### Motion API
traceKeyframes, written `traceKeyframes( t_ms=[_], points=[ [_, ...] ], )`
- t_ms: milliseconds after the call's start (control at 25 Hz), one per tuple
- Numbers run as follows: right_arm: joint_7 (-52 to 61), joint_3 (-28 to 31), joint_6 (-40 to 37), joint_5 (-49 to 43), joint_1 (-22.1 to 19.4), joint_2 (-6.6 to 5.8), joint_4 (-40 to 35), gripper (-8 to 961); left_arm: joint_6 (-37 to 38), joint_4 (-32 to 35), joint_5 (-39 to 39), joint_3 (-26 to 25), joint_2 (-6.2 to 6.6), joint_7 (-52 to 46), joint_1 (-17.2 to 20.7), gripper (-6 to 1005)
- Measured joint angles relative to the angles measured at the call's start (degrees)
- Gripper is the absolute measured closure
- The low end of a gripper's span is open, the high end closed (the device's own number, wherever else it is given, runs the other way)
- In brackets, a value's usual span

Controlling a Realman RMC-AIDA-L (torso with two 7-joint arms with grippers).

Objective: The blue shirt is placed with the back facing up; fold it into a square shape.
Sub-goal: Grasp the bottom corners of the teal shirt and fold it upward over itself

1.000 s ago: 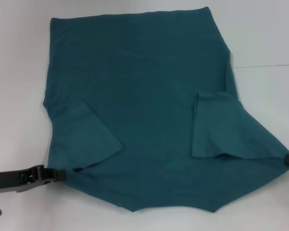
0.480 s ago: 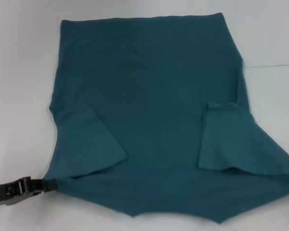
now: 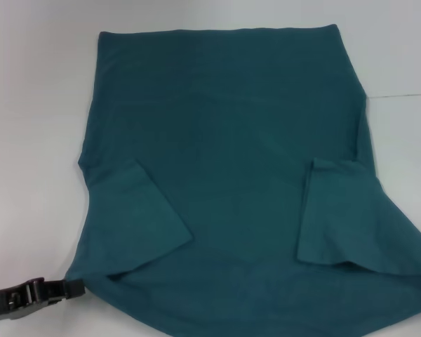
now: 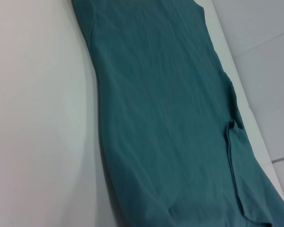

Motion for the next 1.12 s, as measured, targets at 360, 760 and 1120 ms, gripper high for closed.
traceKeyframes(
  t_ms=[360, 760, 1120],
  points=[
    [-0.7, 0.8, -0.8, -0.2, -1.0, 0.00, 0.0, 917, 0.3, 0.0, 0.3, -0.1, -0.20, 0.4, 0.8, 945],
    [-0.6, 0.8, -1.1, -0.3, -0.7, 0.00, 0.2, 917, 1.5, -0.5, 0.7, 0.3, -0.10, 0.8, 0.4, 931],
    [-0.5, 0.8, -1.0, -0.3, -0.1, 0.00, 0.1, 917, 1.6, -1.3, 2.1, 1.2, -0.09, 0.2, 0.0, 918]
  ],
)
